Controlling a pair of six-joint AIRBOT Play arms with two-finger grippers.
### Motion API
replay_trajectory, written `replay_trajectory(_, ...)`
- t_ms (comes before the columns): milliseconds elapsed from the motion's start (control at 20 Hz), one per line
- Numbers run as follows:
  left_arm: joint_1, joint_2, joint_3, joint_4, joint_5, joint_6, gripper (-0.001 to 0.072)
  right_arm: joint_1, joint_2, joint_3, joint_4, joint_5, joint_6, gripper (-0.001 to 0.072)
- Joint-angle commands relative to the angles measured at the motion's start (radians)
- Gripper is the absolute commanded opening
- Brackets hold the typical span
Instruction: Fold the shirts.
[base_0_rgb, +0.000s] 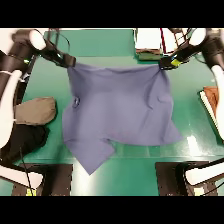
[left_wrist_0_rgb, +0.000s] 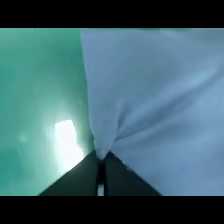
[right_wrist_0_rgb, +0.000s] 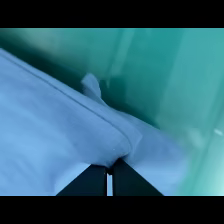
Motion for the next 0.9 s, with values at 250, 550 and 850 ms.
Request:
replay_trajectory(250,0.054,-0.046,0.059,-0.003,-0.279,-0.028,0.0490,-0.021,-0.066,0.200,0.079,0.116,-0.009,0.0414)
replay_trajectory(550,0.063,0.327,-0.455,-0.011,-0.231,-0.107,0.0492,-0.081,0.229,-0.136,0.177,0.127,-0.013,0.0413)
replay_trajectory(850,0.063,0.702,-1.056,-0.108,-0.177,-0.227,0.0673,-0.087,0.407,-0.421,0.195,0.048,-0.026,0.0511)
